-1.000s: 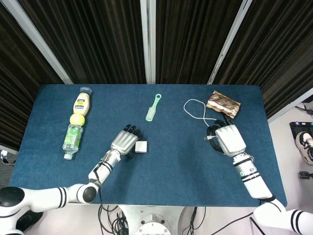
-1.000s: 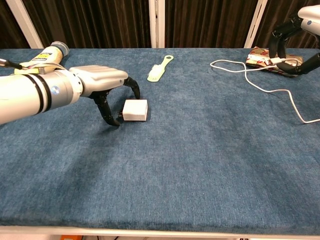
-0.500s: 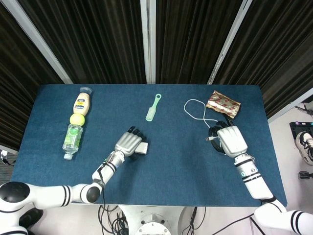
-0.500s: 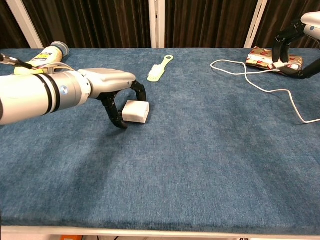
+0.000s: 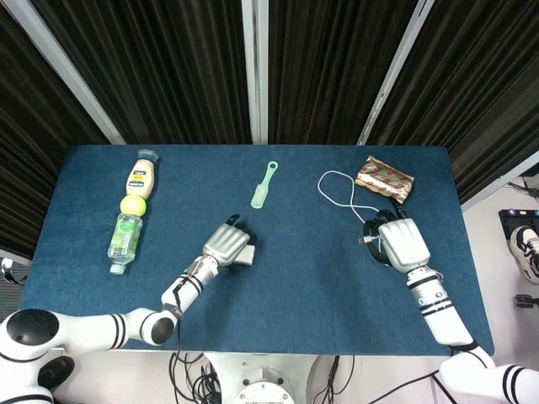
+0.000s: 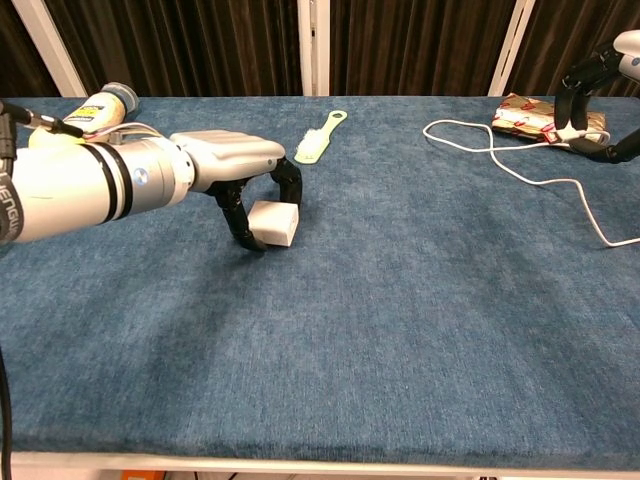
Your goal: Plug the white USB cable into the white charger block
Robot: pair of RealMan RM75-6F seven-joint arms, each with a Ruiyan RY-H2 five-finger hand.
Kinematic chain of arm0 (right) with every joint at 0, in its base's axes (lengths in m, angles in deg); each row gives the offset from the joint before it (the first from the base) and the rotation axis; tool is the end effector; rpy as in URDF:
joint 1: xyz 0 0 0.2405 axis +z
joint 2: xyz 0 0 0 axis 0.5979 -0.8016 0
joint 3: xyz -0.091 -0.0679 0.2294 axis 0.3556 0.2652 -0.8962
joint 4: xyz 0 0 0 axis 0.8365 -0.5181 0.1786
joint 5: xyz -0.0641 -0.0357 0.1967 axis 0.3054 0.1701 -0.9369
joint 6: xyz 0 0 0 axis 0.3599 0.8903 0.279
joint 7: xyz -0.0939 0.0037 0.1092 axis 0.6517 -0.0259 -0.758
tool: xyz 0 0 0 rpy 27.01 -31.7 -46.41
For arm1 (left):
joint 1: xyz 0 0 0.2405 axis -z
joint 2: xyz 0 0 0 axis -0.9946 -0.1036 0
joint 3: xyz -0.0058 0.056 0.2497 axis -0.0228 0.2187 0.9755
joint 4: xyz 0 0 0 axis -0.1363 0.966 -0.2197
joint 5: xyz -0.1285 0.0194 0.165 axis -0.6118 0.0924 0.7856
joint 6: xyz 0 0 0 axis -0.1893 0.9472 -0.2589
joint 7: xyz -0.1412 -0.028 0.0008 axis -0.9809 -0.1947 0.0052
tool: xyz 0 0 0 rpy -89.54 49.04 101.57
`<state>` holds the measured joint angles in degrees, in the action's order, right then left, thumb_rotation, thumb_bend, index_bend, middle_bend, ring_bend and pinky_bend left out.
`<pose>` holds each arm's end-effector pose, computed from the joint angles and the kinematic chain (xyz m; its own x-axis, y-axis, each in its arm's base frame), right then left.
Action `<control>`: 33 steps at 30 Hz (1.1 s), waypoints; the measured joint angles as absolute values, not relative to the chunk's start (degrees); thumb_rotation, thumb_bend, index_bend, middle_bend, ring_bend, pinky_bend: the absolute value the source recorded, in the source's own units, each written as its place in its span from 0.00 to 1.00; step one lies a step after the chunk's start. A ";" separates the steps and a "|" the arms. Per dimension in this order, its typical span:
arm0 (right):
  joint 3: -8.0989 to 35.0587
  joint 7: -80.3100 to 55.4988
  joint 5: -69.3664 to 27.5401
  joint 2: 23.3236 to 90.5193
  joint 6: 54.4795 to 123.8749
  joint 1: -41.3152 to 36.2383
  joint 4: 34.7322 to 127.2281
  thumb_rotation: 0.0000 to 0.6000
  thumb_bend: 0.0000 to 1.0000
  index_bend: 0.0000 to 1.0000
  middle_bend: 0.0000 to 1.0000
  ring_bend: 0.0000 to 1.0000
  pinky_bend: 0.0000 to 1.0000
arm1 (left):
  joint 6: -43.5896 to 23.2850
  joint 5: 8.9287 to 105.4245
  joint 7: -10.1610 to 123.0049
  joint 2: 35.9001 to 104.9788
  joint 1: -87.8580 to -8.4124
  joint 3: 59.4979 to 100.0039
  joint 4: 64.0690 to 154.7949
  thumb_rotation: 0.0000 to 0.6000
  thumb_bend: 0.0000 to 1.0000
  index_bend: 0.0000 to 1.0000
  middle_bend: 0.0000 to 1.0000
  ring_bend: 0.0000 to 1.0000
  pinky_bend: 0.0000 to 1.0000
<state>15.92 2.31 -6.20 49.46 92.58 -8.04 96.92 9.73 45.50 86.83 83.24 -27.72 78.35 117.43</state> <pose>-0.2147 -0.3052 0.0721 0.4604 -0.0778 0.8843 -0.8576 -0.2961 0.4205 -0.0846 0.3528 -0.0776 0.5814 0.3705 0.7244 0.7767 -0.5180 -0.3584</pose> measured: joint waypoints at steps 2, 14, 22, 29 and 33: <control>15.92 2.31 -6.26 49.43 92.64 -8.15 96.94 1.00 0.38 0.64 0.52 0.27 0.07 | 9.94 45.40 86.69 83.05 -27.44 78.42 117.48 1.00 0.16 0.35 0.31 0.17 0.02; 15.90 2.22 -6.61 49.49 92.67 -8.56 96.73 1.00 0.39 0.64 0.52 0.27 0.07 | 10.93 43.62 86.78 81.83 -25.66 79.39 117.28 1.00 0.17 0.40 0.36 0.19 0.02; 15.85 2.58 -7.08 49.79 92.33 -8.57 96.47 1.00 0.39 0.65 0.52 0.27 0.07 | 10.25 43.79 84.67 82.45 -25.69 79.35 115.95 1.00 0.17 0.48 0.47 0.32 0.04; 15.16 4.43 -8.83 51.05 89.87 -7.01 97.35 1.00 0.41 0.65 0.52 0.27 0.07 | 7.48 42.60 84.76 82.33 -26.13 78.98 117.08 1.00 0.16 0.48 0.49 0.33 0.05; 14.06 5.94 -10.02 52.97 87.49 -4.61 97.93 1.00 0.41 0.65 0.52 0.27 0.07 | 5.84 40.72 85.94 81.73 -26.29 78.80 119.09 1.00 0.16 0.48 0.48 0.33 0.05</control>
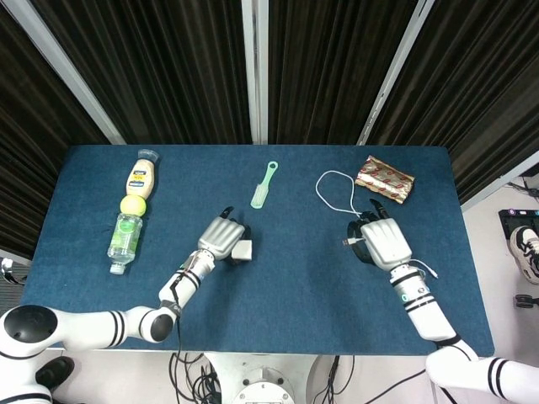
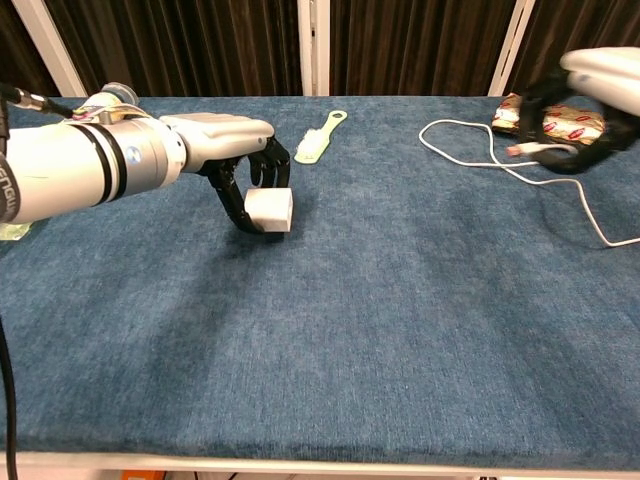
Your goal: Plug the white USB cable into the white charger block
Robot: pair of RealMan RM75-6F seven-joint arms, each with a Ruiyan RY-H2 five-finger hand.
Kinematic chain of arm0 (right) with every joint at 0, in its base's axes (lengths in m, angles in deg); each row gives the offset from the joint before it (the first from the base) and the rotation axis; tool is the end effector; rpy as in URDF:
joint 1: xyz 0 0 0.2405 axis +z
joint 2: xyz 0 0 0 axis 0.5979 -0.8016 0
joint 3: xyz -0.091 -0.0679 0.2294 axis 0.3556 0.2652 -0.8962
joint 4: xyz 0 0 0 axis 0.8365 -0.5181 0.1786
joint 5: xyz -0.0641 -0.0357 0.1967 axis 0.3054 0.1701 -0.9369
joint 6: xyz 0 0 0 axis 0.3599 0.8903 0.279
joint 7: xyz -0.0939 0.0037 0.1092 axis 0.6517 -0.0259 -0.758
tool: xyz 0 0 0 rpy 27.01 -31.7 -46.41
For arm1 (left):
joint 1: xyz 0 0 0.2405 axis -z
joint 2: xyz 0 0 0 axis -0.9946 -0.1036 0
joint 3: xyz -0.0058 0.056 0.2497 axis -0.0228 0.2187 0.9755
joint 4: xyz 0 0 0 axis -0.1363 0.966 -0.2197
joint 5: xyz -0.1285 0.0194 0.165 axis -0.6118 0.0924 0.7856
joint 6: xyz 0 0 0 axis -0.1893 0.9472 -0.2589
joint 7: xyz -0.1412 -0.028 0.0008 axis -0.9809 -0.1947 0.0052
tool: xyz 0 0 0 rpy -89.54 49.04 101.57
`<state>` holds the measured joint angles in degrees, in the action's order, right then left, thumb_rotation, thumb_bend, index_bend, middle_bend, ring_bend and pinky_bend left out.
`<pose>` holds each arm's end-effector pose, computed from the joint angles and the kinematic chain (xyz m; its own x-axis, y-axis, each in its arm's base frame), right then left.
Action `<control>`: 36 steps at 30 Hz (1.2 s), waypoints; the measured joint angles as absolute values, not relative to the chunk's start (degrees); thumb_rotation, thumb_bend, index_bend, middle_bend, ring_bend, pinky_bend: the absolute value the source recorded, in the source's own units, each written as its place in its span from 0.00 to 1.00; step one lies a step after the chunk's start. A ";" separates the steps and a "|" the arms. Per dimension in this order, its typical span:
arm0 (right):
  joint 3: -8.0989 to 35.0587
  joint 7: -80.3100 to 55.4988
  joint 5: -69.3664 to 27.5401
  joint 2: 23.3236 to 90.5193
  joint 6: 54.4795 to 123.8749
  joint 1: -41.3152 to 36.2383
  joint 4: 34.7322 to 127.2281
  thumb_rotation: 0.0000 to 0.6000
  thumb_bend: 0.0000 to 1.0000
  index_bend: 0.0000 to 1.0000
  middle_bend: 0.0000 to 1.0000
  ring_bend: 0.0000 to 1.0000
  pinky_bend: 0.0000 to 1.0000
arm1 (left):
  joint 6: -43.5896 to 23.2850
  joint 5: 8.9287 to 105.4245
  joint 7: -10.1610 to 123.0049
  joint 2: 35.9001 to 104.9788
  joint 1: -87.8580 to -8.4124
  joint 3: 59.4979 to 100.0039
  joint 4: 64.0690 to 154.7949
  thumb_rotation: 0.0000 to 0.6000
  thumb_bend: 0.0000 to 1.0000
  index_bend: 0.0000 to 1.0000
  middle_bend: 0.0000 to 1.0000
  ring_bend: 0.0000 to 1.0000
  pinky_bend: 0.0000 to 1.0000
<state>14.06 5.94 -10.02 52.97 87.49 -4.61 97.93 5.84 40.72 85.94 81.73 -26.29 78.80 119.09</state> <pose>-0.1884 -0.3158 0.0447 0.4479 -0.1425 0.8827 -0.8618 -0.3318 0.3837 -0.0844 0.3609 -0.0646 0.5316 0.3712 0.7613 0.8205 -0.4488 -0.3541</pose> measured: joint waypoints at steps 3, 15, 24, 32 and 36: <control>12.90 7.71 -11.58 55.21 85.34 -2.20 98.10 1.00 0.42 0.65 0.52 0.28 0.07 | 3.70 39.24 87.04 81.52 -26.37 78.42 120.61 1.00 0.16 0.48 0.48 0.33 0.05; 7.93 20.00 -24.25 65.78 80.19 8.52 96.34 1.00 0.43 0.66 0.52 0.29 0.06 | -4.45 31.87 92.59 81.64 -25.55 74.83 127.87 1.00 0.16 0.48 0.48 0.34 0.06; 7.38 23.80 -27.41 70.81 83.20 11.39 93.37 1.00 0.43 0.66 0.52 0.29 0.05 | -7.00 25.39 95.36 82.70 -23.19 71.35 129.19 0.99 0.16 0.48 0.48 0.35 0.07; 7.92 23.28 -27.33 73.36 85.78 11.52 90.66 1.00 0.43 0.66 0.52 0.29 0.05 | -8.90 23.33 96.53 84.12 -21.92 70.41 128.77 0.99 0.16 0.48 0.48 0.35 0.07; 7.66 22.92 -27.87 74.22 86.11 11.71 90.21 1.00 0.43 0.66 0.51 0.29 0.05 | -9.77 22.93 97.12 84.78 -21.46 70.15 128.54 0.98 0.16 0.48 0.48 0.35 0.07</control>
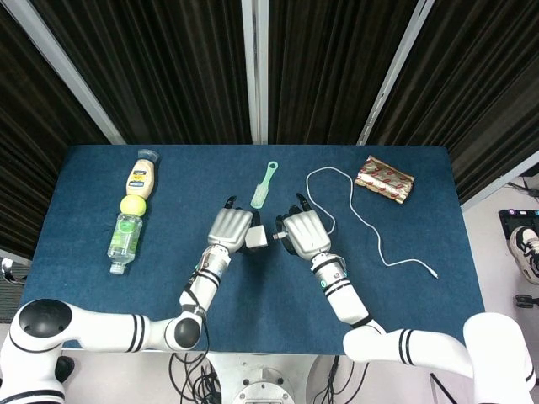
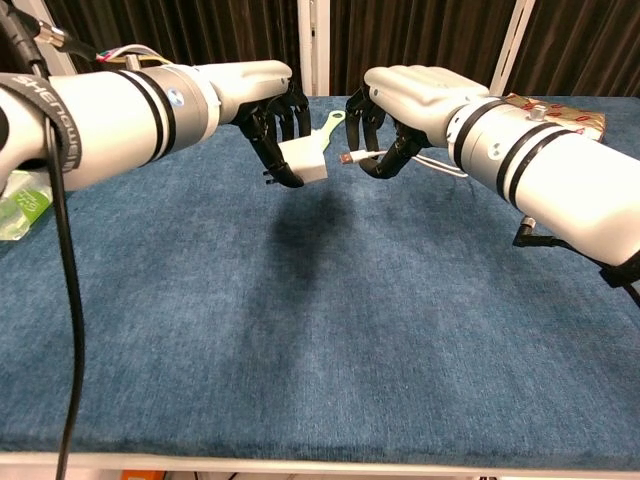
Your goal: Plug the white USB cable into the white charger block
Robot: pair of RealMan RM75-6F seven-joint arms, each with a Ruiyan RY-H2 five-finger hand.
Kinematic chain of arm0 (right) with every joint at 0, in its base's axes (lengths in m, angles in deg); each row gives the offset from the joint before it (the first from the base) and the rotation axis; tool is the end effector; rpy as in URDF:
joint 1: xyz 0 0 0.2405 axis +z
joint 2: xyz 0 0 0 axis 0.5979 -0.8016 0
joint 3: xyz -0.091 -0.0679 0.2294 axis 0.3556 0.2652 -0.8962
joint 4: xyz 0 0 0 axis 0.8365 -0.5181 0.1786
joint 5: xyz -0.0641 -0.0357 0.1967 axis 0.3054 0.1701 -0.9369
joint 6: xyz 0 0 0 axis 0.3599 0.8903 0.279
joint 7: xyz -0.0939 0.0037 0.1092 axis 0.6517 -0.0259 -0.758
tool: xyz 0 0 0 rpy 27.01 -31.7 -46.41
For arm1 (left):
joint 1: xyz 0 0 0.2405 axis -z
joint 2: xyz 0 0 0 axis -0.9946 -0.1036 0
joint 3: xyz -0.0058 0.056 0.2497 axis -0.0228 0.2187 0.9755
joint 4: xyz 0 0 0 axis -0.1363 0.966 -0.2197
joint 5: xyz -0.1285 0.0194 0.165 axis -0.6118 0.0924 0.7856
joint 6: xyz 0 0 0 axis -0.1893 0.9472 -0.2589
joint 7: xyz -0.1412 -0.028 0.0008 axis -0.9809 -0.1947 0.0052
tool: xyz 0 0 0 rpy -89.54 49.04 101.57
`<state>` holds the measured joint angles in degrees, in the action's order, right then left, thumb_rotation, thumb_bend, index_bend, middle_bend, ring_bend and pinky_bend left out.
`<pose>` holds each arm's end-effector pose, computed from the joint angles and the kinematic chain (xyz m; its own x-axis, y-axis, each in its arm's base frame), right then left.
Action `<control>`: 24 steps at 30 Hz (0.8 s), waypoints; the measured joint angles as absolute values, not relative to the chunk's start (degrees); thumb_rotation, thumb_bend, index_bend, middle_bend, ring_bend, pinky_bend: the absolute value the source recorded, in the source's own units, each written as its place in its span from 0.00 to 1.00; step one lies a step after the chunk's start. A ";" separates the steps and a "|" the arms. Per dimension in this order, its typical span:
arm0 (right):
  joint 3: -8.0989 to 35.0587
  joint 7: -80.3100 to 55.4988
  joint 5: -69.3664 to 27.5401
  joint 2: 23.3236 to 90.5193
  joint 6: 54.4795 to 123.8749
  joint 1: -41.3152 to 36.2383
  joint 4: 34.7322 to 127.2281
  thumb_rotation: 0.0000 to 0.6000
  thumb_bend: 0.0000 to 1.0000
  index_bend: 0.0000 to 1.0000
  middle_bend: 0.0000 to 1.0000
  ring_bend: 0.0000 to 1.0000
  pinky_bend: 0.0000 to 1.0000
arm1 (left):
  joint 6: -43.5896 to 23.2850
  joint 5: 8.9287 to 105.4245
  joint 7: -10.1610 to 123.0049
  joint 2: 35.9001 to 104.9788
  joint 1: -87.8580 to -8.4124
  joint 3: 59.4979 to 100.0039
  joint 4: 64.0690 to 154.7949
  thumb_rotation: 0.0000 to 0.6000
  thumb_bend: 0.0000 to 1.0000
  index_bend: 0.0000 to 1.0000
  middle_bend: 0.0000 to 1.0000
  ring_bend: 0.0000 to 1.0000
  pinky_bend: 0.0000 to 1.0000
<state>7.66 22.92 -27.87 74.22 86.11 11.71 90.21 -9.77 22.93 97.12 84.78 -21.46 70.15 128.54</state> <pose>-0.0742 -0.3473 -0.0520 0.4234 -0.1704 0.8898 -0.8615 -0.3795 0.3372 -0.0264 0.3557 -0.0503 0.3787 0.3445 0.8590 0.9165 -0.2685 -0.2964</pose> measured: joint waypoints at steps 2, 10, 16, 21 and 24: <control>7.52 22.84 -27.96 74.67 86.53 11.80 89.94 1.00 0.43 0.66 0.51 0.29 0.04 | -10.19 22.80 97.60 85.02 -21.22 70.09 128.47 0.98 0.16 0.48 0.48 0.35 0.07; 7.13 23.00 -28.77 76.22 87.88 11.96 89.24 1.00 0.43 0.67 0.51 0.29 0.04 | -11.30 21.92 99.17 85.97 -20.19 69.46 128.46 0.97 0.15 0.48 0.48 0.35 0.07; 6.90 22.52 -28.67 76.73 88.34 12.02 88.87 1.00 0.43 0.67 0.51 0.29 0.04 | -11.54 21.70 99.79 86.49 -19.68 69.23 128.50 0.97 0.15 0.48 0.48 0.35 0.07; 6.81 22.63 -28.74 76.88 88.57 12.07 88.89 1.00 0.43 0.67 0.51 0.29 0.04 | -11.66 21.60 100.19 86.87 -19.33 69.08 128.48 0.97 0.15 0.48 0.48 0.35 0.07; 6.83 22.82 -28.90 76.90 88.60 12.09 88.94 1.00 0.43 0.67 0.51 0.29 0.03 | -11.70 21.44 100.40 86.98 -19.10 68.86 128.47 0.97 0.15 0.48 0.48 0.35 0.07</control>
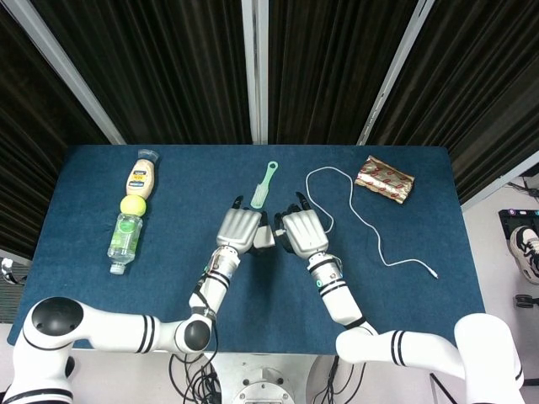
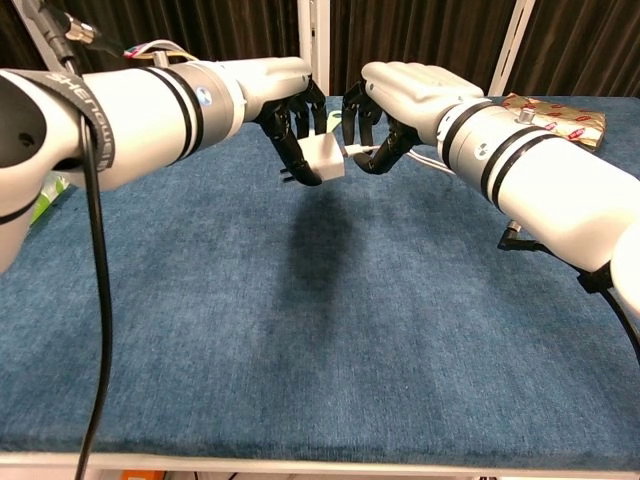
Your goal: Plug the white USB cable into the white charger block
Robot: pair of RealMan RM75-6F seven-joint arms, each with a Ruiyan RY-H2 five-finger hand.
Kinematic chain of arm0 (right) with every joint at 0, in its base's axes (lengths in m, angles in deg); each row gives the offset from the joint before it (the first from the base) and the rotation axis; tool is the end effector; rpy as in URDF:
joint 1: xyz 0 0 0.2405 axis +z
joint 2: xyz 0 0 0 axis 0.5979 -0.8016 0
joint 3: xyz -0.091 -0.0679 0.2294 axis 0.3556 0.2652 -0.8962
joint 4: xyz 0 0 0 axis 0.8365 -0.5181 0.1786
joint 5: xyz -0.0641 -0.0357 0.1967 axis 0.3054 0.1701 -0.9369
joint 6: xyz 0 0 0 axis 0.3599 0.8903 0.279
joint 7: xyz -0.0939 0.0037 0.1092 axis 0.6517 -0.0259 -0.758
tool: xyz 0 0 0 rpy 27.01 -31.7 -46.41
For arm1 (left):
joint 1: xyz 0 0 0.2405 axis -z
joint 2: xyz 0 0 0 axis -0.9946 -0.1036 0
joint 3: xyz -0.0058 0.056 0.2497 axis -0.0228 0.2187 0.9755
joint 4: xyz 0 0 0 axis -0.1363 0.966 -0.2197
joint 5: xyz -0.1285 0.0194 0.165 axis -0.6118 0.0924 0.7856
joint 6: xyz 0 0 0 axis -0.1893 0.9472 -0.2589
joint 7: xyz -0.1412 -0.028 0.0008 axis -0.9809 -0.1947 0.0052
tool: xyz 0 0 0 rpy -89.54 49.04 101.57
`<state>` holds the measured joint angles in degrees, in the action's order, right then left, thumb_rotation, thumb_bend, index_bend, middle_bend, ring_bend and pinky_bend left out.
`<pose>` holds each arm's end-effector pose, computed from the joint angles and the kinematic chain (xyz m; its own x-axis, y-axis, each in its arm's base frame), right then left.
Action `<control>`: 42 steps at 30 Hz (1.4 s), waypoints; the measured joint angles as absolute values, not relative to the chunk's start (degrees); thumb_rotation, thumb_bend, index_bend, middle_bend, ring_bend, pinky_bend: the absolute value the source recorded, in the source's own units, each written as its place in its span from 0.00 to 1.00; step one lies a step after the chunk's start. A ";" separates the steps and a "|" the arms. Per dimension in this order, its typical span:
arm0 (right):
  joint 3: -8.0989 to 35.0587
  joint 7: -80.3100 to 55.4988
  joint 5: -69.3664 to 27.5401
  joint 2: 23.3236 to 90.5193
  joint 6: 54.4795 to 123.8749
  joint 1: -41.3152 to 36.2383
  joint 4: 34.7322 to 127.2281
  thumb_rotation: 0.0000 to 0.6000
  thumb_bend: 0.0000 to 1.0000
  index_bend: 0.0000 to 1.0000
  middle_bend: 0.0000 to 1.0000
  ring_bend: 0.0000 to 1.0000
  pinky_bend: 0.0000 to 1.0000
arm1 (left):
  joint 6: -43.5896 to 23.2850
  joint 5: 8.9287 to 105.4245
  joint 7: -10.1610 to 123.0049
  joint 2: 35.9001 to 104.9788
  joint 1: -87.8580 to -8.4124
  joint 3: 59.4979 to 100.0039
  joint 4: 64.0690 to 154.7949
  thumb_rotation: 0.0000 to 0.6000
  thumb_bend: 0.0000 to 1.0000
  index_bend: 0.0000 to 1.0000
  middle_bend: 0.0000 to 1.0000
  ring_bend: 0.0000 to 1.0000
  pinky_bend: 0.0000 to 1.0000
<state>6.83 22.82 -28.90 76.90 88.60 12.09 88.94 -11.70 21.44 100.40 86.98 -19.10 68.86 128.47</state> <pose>-0.0684 -0.3468 -0.0576 0.3828 -0.1597 0.9099 -0.8853 -0.3448 0.3119 -0.0071 0.3514 -0.0568 0.4010 0.3294 0.8548 0.9046 -0.2893 -0.3130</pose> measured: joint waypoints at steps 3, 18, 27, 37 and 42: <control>6.82 22.70 -28.94 76.95 88.62 12.09 89.04 1.00 0.43 0.67 0.51 0.29 0.03 | -11.80 21.27 100.66 87.06 -18.92 68.73 128.49 0.97 0.15 0.48 0.48 0.35 0.07; 6.77 22.81 -29.87 78.00 89.22 11.84 88.52 1.00 0.43 0.67 0.51 0.29 0.02 | -12.79 19.89 102.32 88.18 -17.88 67.96 127.12 0.97 0.15 0.48 0.48 0.35 0.08; 6.25 22.57 -30.37 79.67 89.92 11.88 87.30 1.00 0.43 0.67 0.51 0.29 0.01 | -12.84 19.70 102.34 88.52 -17.74 67.57 126.53 0.96 0.15 0.48 0.48 0.35 0.08; 5.80 22.04 -30.46 81.13 90.45 11.81 86.66 1.00 0.43 0.67 0.50 0.29 0.01 | -12.62 19.67 102.05 88.95 -17.73 67.27 126.06 0.96 0.15 0.48 0.48 0.35 0.08; 5.74 21.97 -30.25 81.94 90.40 11.97 86.10 1.00 0.42 0.67 0.50 0.29 0.01 | -12.27 19.63 101.99 89.13 -17.69 67.24 125.85 0.96 0.15 0.48 0.48 0.35 0.08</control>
